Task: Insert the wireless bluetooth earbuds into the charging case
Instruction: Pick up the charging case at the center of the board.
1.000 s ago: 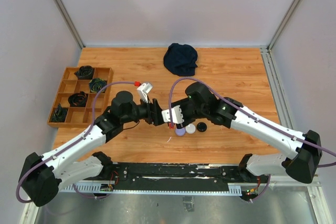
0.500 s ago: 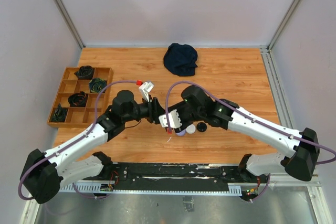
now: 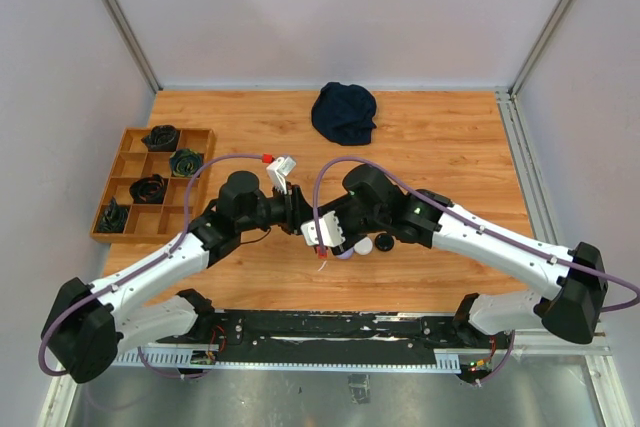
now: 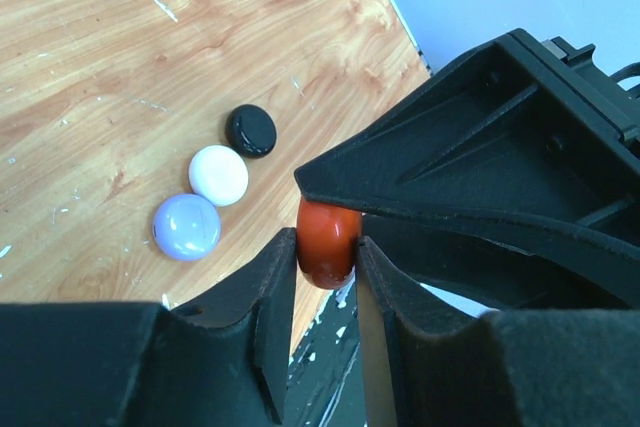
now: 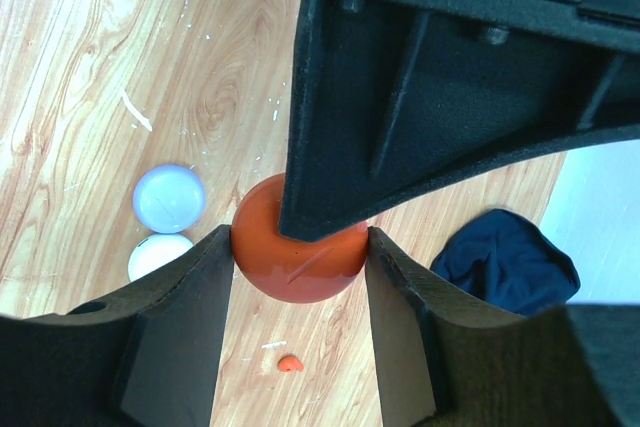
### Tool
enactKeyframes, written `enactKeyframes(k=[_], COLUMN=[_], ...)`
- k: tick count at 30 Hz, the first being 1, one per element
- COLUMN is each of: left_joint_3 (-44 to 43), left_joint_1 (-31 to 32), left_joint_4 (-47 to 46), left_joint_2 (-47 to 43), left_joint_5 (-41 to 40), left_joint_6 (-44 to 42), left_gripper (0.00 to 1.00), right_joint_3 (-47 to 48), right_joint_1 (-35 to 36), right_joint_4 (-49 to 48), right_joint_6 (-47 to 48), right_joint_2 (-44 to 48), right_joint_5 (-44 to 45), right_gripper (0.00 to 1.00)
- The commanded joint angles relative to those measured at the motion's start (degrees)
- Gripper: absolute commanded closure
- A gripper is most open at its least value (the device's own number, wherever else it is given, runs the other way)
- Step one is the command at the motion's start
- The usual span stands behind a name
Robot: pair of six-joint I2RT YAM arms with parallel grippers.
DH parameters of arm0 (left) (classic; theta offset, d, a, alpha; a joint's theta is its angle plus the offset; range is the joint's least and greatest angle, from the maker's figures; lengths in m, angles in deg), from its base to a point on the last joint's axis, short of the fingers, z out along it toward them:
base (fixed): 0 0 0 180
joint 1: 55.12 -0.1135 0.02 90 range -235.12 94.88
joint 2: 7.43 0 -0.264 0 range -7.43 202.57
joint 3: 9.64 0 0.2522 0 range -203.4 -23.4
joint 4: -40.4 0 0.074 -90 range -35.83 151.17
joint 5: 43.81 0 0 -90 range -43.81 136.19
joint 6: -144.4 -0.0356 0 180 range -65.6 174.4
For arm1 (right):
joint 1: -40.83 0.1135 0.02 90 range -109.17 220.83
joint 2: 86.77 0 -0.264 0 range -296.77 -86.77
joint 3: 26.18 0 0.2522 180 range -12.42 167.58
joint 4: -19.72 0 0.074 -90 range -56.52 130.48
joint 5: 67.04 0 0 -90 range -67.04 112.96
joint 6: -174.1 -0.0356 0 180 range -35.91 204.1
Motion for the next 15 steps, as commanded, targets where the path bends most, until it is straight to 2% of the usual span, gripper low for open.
enactKeyframes(k=[1, 6, 11, 15], left_joint_3=[-1.3, -0.9, 0.7, 3.3], left_joint_1=[-0.8, -1.0, -1.0, -1.0], left_joint_4=[-1.3, -0.9, -1.3, -3.6], left_joint_2=[-0.1, -0.8, -3.2, -6.8], left_joint_5=[-0.2, -1.5, -5.0, -9.0], left_joint_6=[-0.7, -1.4, -3.6, -6.2], left_gripper=[0.71, 0.84, 0.88, 0.9], right_joint_3=[1.5, 1.0, 0.5, -0.1], right_joint_1=[0.9, 0.9, -0.4, -3.9], right_joint_4=[0.3, -1.4, -3.3, -4.7], right_joint_6=[1.4, -0.1, -5.4, -11.9], right_joint_2=[-0.2, 0.9, 2.8, 4.5], right_joint_5=[-1.0, 0.4, 0.2, -3.0], right_gripper=[0.54, 0.47, 0.35, 0.32])
